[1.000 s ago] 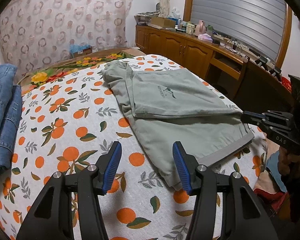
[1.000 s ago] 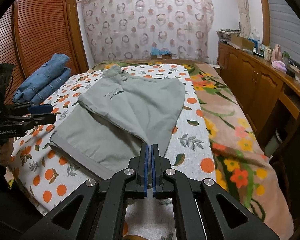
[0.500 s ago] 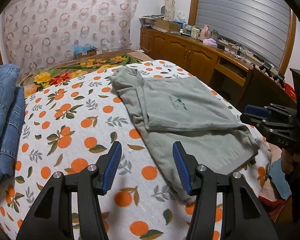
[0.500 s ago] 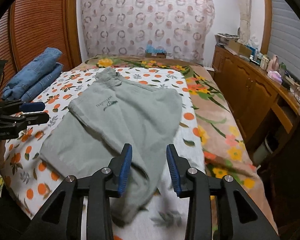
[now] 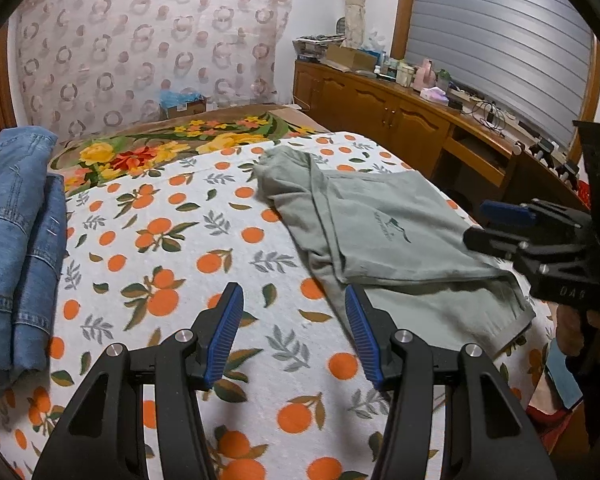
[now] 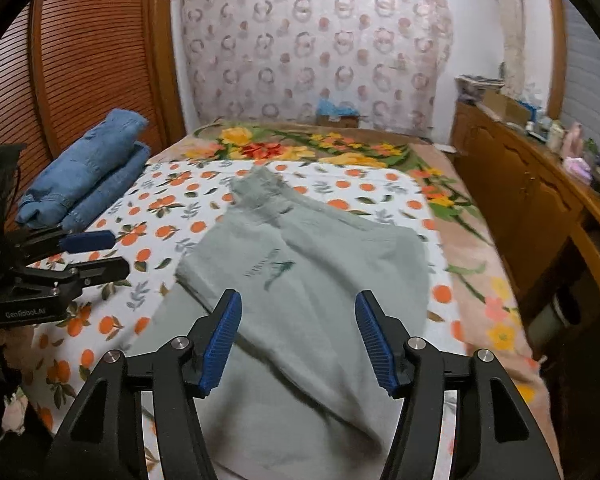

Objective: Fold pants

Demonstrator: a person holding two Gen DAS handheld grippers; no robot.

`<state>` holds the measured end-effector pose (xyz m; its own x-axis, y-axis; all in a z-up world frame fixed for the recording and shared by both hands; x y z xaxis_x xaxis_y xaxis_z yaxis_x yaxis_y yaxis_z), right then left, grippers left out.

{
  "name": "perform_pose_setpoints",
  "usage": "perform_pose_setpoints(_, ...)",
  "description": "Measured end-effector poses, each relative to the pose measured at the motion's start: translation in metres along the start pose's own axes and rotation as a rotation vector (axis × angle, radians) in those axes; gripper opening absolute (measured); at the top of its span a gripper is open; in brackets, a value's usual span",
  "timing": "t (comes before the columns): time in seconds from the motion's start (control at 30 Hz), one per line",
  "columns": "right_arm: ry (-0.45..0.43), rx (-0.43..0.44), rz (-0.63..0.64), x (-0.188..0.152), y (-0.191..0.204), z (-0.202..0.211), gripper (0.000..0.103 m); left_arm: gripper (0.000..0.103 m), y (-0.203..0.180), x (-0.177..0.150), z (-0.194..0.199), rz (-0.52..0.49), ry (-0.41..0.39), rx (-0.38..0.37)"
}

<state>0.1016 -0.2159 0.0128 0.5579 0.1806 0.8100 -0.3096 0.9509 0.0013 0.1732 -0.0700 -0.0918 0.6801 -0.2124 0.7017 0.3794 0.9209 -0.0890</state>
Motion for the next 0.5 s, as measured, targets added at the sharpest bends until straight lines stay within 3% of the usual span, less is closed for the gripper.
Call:
perform_pose_setpoints(0.23, 0.050, 0.045, 0.078, 0.008, 0.016, -0.025, 0.061, 0.054, 0.013, 0.005, -0.001, 0.002, -0.001, 0.003)
perform_pose_setpoints(0.3, 0.066, 0.049, 0.099, 0.014, 0.021, -0.033, 0.051, 0.054, 0.017, 0.006, -0.002, 0.005, 0.001, 0.005)
perform_pose_setpoints(0.5, 0.119, 0.092, 0.155, 0.024, 0.037, -0.054, 0.036, 0.054, 0.027, 0.007, -0.002, 0.011, 0.001, 0.010)
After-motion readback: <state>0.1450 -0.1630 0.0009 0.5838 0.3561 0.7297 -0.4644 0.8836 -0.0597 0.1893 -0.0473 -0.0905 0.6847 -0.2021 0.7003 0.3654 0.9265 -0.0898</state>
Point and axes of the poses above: each gripper's, at about its wrist camera, not at the fingertips, and z roughly against the way its jaws point, y to its left, x to its top, the point moved 4 cm from there along -z, roughly the way its jaws point, and after that the axes turned 2 degrees about y, right-handed, at the moved point
